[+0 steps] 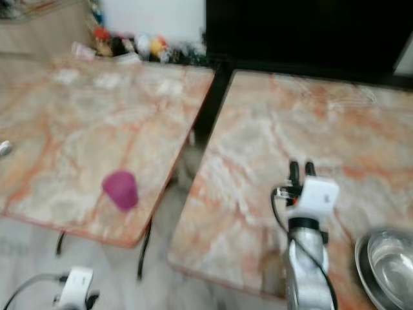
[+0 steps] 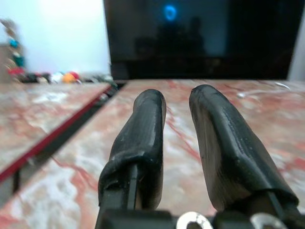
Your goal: Setting the table
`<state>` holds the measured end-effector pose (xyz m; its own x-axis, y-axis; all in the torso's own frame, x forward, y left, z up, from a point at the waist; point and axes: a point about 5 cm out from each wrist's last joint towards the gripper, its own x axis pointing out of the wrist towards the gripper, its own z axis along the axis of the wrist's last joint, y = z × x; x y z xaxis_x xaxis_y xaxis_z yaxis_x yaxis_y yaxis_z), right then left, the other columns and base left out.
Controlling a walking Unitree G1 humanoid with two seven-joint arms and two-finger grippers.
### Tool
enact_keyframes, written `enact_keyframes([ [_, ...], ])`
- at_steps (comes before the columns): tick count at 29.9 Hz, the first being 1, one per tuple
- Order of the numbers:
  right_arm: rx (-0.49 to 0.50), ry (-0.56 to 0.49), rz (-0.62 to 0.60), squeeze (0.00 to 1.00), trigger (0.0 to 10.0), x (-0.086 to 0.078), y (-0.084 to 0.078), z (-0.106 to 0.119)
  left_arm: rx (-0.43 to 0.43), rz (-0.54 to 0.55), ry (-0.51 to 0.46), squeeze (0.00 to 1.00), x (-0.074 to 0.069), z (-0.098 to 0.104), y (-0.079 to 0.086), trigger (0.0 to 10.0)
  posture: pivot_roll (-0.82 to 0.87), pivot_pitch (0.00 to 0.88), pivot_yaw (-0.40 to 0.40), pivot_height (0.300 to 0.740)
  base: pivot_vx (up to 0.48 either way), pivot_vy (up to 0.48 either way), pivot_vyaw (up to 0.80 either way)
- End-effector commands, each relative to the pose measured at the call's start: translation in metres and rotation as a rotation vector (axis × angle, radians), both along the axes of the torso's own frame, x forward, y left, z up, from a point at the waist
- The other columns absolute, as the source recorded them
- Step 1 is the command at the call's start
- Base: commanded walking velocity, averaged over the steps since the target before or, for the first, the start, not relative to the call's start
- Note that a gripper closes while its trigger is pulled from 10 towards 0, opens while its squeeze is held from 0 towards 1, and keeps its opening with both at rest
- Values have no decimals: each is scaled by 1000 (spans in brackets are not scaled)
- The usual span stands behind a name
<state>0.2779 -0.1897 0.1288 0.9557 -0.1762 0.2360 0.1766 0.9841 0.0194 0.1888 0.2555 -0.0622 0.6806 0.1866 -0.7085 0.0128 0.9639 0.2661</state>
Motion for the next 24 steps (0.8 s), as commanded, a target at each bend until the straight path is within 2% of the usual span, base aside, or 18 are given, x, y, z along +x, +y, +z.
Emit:
enact_keyframes([
  [1, 8, 22, -22, 0, 10000, -4, -7, -6, -2, 5, 16, 0, -4, -2, 0, 10000, 123, 0, -4, 740, 0, 0, 0],
  [10, 22, 30, -24, 0, 10000, -3, -6, -9, -24, 26, 9, 0, -3, -2, 0, 10000, 124, 0, 5, 740, 0, 0, 0],
  [24, 38, 24, -2, 0, 10000, -2, 0, -9, -25, 34, 17, 0, -4, -1, 4, 10000, 128, 1, 2, 740, 0, 464, 0],
])
